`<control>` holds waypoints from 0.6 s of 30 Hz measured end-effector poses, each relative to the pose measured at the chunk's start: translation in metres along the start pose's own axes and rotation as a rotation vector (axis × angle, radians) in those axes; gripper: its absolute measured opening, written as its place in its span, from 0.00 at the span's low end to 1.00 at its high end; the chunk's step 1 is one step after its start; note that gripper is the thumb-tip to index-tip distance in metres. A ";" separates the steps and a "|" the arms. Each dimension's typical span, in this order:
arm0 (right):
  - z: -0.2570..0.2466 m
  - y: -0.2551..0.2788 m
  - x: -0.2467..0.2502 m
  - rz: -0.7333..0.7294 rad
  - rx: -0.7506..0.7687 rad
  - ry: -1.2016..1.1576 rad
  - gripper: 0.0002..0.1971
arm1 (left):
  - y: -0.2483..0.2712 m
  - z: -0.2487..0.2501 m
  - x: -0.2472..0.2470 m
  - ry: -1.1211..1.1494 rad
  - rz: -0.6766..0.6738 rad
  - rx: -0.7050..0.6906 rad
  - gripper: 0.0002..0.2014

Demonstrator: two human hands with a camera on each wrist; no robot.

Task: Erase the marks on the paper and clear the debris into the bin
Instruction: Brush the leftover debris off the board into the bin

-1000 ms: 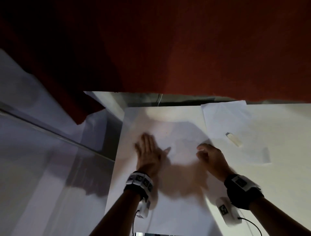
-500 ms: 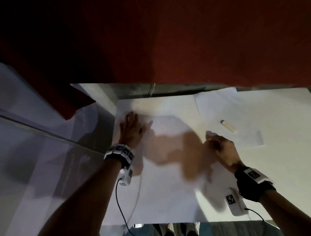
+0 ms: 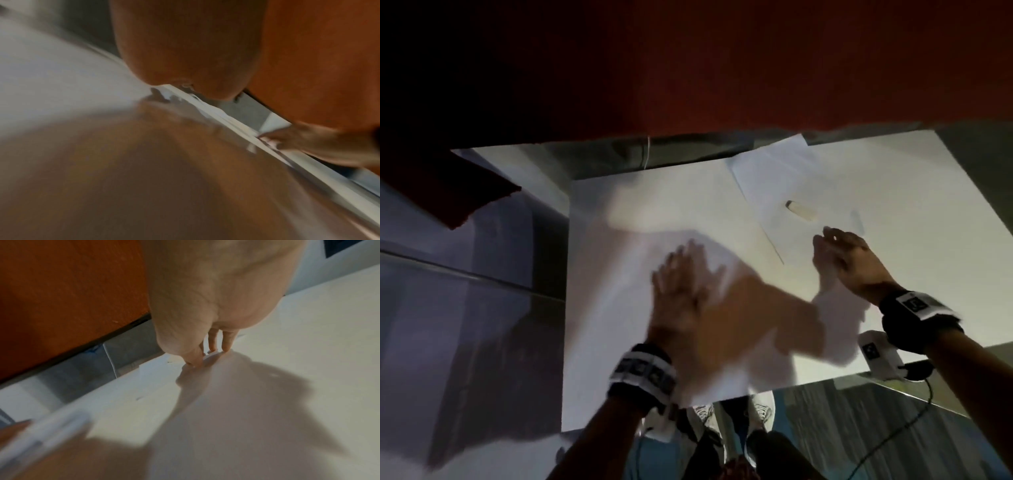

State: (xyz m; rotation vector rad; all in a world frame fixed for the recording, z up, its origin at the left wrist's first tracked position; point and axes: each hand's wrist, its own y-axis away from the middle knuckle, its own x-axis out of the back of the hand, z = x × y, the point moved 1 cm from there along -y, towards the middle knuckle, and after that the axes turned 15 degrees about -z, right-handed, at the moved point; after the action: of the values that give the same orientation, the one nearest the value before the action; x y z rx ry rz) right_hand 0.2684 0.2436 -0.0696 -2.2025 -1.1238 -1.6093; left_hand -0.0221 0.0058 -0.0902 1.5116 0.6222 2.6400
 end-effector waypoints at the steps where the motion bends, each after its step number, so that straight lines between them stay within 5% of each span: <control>1: 0.012 0.000 0.001 -0.025 -0.038 0.037 0.26 | 0.010 -0.023 0.006 0.008 0.014 0.094 0.37; 6: 0.029 0.004 0.009 0.003 0.024 -0.007 0.32 | 0.066 -0.046 -0.014 0.041 0.025 0.275 0.43; 10: 0.008 0.027 -0.001 0.116 0.116 -0.125 0.21 | 0.037 0.049 -0.066 -0.017 0.015 0.243 0.41; 14: -0.007 0.045 -0.030 0.150 0.141 -0.101 0.24 | 0.010 0.133 -0.078 -0.053 -0.101 0.105 0.52; 16: -0.009 0.053 -0.034 0.166 0.148 -0.108 0.27 | 0.020 0.129 -0.065 0.017 -0.079 0.089 0.51; 18: -0.007 0.063 -0.031 0.217 0.123 -0.159 0.25 | 0.045 0.091 -0.057 0.046 0.033 0.217 0.44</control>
State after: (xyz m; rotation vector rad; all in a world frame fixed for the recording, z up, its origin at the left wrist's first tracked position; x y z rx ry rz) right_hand 0.3012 0.1815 -0.0776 -2.3120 -0.9548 -1.2639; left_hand 0.0909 -0.0189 -0.0810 1.5268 0.9227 2.7151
